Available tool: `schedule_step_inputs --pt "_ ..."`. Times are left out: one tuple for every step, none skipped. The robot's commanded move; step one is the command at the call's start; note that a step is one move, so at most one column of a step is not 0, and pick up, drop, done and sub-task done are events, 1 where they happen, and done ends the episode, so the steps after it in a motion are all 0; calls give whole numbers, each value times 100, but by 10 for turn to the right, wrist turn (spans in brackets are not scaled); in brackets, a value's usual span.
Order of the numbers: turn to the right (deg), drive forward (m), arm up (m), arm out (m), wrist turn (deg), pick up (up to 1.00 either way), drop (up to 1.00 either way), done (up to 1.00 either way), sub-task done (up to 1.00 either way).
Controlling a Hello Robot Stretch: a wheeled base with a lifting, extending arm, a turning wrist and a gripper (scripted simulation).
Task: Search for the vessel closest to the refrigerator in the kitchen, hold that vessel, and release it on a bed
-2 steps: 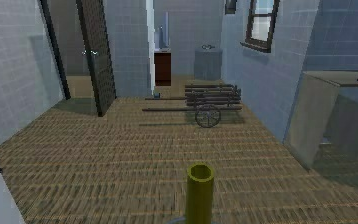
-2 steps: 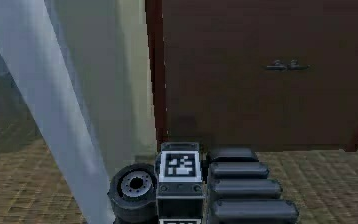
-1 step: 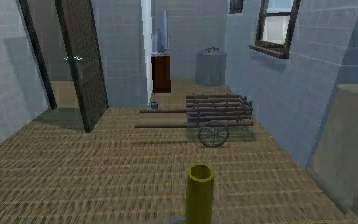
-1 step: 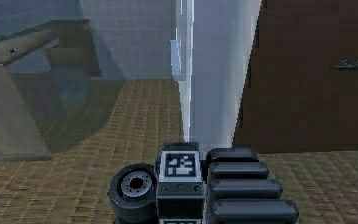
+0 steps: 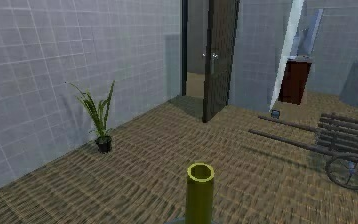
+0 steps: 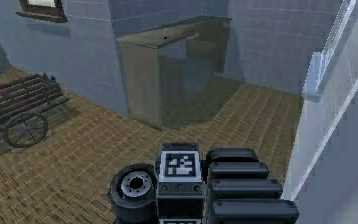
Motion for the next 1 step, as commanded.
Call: schedule_step_inputs --pt "0 100 0 0 0 0 0 0 0"
